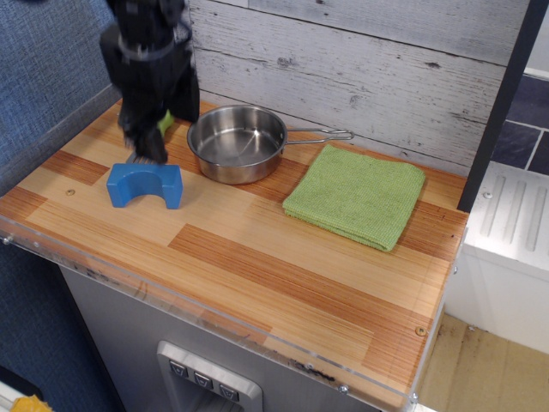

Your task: Move the blue handle in front of the green spatula.

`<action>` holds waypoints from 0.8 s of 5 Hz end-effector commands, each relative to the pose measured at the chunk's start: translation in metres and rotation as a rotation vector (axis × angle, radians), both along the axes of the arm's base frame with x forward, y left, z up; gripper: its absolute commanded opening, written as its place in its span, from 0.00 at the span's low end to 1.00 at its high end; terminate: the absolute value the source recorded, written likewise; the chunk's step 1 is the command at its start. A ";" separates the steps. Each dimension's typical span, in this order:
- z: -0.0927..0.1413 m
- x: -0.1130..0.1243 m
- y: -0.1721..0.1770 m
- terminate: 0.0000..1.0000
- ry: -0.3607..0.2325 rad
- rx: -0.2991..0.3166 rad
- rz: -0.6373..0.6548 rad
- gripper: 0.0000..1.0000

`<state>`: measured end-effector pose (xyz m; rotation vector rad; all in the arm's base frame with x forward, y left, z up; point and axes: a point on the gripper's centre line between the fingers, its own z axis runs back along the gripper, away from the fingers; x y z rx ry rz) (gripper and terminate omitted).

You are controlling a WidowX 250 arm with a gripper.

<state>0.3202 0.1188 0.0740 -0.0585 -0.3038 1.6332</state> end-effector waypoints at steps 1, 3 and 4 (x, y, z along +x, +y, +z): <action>0.075 0.006 -0.021 0.00 -0.082 0.019 0.016 1.00; 0.092 0.003 -0.023 0.00 -0.099 0.044 0.020 1.00; 0.092 0.003 -0.023 1.00 -0.099 0.044 0.020 1.00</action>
